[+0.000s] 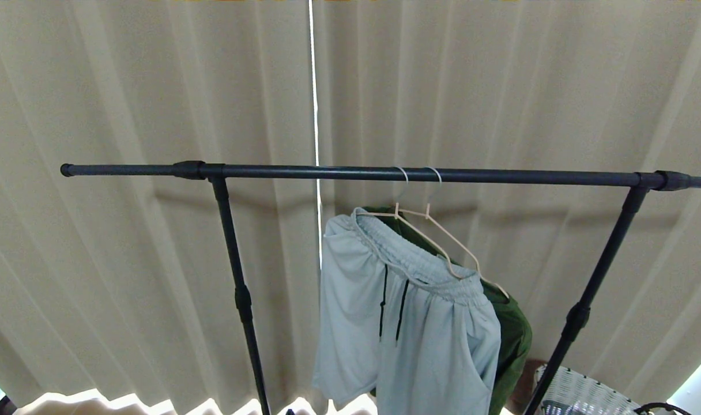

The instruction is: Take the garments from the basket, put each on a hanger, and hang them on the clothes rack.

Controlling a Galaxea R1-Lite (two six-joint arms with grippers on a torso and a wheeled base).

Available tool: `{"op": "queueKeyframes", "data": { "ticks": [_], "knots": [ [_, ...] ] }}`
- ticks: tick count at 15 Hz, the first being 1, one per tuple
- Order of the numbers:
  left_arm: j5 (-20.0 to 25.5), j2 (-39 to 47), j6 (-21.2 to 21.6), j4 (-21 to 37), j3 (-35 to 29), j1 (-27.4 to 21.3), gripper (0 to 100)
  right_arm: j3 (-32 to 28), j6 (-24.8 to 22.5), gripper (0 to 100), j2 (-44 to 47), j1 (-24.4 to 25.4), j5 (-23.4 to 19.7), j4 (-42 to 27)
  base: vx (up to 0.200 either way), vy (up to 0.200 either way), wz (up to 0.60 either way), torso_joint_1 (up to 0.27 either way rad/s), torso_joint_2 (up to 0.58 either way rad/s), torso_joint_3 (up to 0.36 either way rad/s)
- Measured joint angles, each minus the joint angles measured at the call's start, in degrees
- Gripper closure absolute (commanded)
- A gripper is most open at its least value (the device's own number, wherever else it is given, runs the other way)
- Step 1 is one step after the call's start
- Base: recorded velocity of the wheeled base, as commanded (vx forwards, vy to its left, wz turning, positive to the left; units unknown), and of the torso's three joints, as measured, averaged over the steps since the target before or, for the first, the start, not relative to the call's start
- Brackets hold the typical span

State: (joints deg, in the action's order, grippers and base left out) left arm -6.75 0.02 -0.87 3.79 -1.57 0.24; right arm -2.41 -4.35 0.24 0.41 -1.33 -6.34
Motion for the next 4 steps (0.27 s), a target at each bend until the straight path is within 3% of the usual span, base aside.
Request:
{"op": "queueKeyframes", "data": {
  "ticks": [4],
  "knots": [
    [0.00, 0.00, 0.00, 0.00, 0.00, 0.00, 0, -0.04, -0.10, 0, -0.06, 0.00, -0.06, 0.02, 0.000, 0.000, 0.00, 0.000, 0.00, 0.000]
  ]
}}
